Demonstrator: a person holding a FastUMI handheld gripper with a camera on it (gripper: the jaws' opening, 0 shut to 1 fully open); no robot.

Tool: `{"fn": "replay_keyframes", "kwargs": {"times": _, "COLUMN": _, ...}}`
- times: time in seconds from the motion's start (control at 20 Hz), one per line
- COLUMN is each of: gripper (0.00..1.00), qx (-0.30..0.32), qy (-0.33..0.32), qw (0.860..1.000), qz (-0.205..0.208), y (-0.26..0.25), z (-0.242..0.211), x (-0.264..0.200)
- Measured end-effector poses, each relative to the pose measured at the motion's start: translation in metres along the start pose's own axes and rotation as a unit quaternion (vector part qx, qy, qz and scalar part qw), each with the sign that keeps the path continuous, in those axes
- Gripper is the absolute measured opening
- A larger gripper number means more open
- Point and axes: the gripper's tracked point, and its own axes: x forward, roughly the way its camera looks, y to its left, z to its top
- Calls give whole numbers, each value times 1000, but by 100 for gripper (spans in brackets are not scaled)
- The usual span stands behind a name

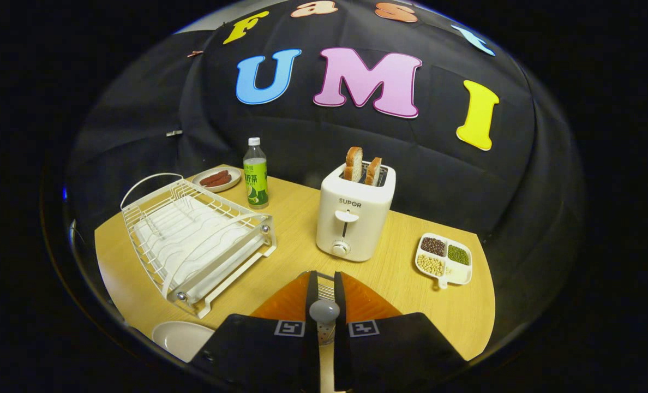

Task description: Take the plate from the dish rack, then take the spoon from the basket and place it into the plate.

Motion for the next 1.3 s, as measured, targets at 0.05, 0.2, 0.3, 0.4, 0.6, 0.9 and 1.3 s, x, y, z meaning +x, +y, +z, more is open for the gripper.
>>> {"fn": "replay_keyframes", "kwargs": {"times": 0.05, "gripper": 14, "qx": 9, "qy": -4, "qw": 1000, "qz": 2, "y": -2, "z": 7, "x": -4}}
{"fn": "replay_keyframes", "kwargs": {"times": 0.2, "gripper": 14, "qx": 50, "qy": -20, "qw": 998, "qz": 23, "y": -5, "z": 34, "x": -23}}
{"fn": "replay_keyframes", "kwargs": {"times": 0.3, "gripper": 14, "qx": 76, "qy": -28, "qw": 996, "qz": 43, "y": -7, "z": 54, "x": -39}}
{"fn": "replay_keyframes", "kwargs": {"times": 0.4, "gripper": 14, "qx": 88, "qy": -42, "qw": 994, "qz": 54, "y": -13, "z": 72, "x": -53}}
{"fn": "replay_keyframes", "kwargs": {"times": 0.6, "gripper": 14, "qx": 88, "qy": -62, "qw": 991, "qz": 77, "y": 0, "z": 93, "x": -87}}
{"fn": "replay_keyframes", "kwargs": {"times": 0.9, "gripper": 14, "qx": 44, "qy": -41, "qw": 986, "qz": 154, "y": 77, "z": 62, "x": -121}}
{"fn": "replay_keyframes", "kwargs": {"times": 1.3, "gripper": 15, "qx": -40, "qy": 6, "qw": 977, "qz": 207, "y": 151, "z": -19, "x": -121}}
